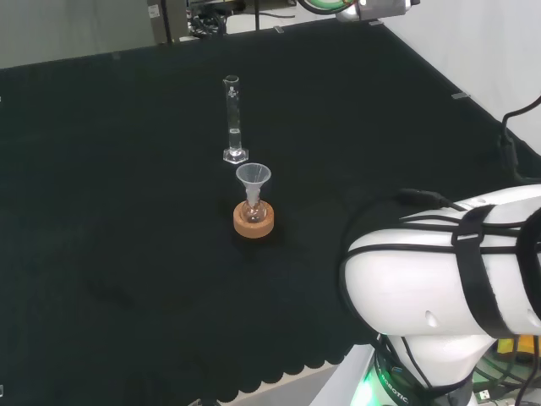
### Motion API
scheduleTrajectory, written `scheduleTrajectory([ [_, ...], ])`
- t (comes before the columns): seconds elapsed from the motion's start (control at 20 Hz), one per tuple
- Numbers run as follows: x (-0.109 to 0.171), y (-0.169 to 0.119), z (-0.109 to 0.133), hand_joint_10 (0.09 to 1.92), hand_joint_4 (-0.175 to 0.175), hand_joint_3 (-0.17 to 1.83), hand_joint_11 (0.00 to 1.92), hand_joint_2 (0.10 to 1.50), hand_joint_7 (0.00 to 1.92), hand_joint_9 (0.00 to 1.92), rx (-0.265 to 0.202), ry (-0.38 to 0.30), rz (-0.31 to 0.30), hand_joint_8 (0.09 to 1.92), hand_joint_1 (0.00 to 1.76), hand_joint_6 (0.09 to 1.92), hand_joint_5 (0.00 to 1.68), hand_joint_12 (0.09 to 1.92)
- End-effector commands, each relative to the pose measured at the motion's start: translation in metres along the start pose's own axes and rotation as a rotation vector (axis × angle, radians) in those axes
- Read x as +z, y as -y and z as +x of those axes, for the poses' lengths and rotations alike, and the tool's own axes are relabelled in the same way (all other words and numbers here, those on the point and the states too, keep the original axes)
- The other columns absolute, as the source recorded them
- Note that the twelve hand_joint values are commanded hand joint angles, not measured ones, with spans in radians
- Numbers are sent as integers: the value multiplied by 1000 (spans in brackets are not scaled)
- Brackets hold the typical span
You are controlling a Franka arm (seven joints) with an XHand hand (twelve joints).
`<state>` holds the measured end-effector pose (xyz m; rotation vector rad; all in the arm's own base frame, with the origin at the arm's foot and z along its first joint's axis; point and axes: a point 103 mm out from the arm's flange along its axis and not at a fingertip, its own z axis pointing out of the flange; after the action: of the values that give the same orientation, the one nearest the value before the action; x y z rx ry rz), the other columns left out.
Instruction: Pick up the graduated cylinder.
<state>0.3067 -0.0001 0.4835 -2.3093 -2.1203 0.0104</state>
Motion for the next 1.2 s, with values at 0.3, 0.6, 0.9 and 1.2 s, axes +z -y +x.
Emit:
scheduleTrajectory([
  [0.3,0,-1,1,87,-16,9,108,1381,0,395,7,5,-8,410,63,87,204,1359],
  [0.6,5,-6,-5,87,-17,9,106,1380,0,392,33,8,-1,414,73,87,209,1359],
  [0.9,32,-24,-11,87,-19,7,103,1377,0,391,74,5,18,418,84,87,213,1360],
  [1.2,63,-50,-25,87,-21,5,102,1371,0,389,91,-11,38,433,102,87,219,1362],
])
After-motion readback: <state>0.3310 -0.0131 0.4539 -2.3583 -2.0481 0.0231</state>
